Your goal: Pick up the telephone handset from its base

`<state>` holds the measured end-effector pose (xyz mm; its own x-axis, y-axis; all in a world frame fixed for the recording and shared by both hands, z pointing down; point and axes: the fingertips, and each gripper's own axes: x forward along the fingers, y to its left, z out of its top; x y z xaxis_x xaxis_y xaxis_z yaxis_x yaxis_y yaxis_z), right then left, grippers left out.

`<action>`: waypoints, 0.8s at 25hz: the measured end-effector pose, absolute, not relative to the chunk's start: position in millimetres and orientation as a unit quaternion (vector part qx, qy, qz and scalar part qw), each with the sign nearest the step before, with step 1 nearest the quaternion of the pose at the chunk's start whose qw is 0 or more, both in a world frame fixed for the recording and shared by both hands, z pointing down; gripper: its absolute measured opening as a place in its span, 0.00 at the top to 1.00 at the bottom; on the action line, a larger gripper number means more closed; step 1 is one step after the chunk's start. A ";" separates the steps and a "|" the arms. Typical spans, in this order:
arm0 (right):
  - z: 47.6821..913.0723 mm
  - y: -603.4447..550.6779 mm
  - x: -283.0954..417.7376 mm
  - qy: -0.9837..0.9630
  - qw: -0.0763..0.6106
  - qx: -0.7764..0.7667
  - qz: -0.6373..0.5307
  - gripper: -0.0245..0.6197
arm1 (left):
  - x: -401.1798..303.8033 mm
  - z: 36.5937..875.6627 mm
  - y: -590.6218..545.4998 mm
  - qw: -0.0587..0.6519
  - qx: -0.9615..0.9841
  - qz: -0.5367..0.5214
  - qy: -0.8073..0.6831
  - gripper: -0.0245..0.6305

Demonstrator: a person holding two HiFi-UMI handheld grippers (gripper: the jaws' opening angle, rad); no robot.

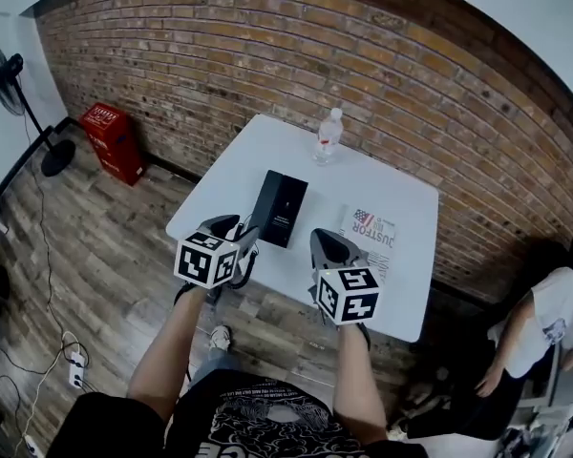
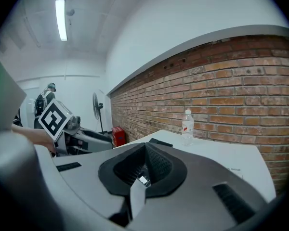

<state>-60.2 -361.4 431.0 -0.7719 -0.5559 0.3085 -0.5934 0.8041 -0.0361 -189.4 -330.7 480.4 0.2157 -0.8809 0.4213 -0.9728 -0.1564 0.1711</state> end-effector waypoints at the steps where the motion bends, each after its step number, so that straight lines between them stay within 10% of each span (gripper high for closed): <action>1: 430.1 -367.3 -68.2 -0.938 0.144 0.309 0.066 0.96 | -195.7 484.6 -336.7 0.211 0.756 0.114 -0.608 0.69; 20: 448.1 -431.1 -130.1 -0.891 0.174 0.411 0.087 0.96 | -242.6 550.4 -433.3 0.373 0.831 0.059 -0.409 0.67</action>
<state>-130.1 -431.1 448.1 -0.6016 -0.7018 0.3816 -0.7624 0.6470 -0.0119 -242.6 -433.3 550.4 0.6590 -0.6352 0.4027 -0.7230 -0.3874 0.5720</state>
